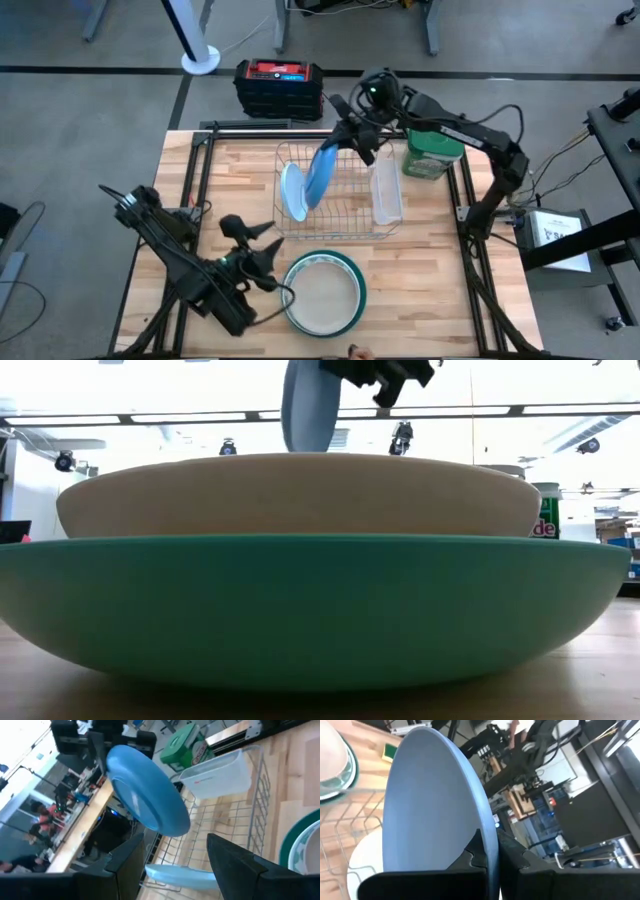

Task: Sort dishes
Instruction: Put the blue plate in the dish rack

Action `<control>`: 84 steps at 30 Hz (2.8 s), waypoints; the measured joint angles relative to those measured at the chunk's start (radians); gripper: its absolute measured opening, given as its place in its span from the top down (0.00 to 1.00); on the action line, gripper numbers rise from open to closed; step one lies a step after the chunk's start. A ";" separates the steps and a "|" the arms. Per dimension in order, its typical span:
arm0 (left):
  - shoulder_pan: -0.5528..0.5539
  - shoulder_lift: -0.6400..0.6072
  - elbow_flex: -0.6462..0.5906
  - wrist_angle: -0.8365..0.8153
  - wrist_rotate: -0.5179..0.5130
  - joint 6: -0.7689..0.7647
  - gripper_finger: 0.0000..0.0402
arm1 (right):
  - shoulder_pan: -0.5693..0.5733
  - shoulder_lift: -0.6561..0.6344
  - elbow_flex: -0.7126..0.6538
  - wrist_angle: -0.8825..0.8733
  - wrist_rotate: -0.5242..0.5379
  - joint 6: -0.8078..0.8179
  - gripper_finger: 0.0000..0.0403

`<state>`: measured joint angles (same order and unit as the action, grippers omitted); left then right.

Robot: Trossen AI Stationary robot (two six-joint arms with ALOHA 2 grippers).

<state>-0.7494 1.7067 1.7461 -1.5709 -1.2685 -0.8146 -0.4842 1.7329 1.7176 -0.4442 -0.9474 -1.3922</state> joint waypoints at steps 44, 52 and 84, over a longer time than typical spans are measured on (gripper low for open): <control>-0.003 -0.344 -0.669 0.000 0.014 -0.229 0.49 | -0.010 0.137 -0.039 0.009 0.014 -0.243 0.99; -0.003 -0.350 -0.668 0.000 0.081 -0.263 0.49 | 0.012 0.137 -0.062 0.064 0.006 -0.242 0.99; -0.002 -0.350 -0.669 0.000 0.077 -0.272 0.49 | 0.013 0.206 -0.087 0.086 0.033 -0.240 0.99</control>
<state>-0.7517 1.3567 1.0775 -1.5711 -1.1919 -1.0870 -0.4717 1.9385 1.6306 -0.3584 -0.9146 -1.6318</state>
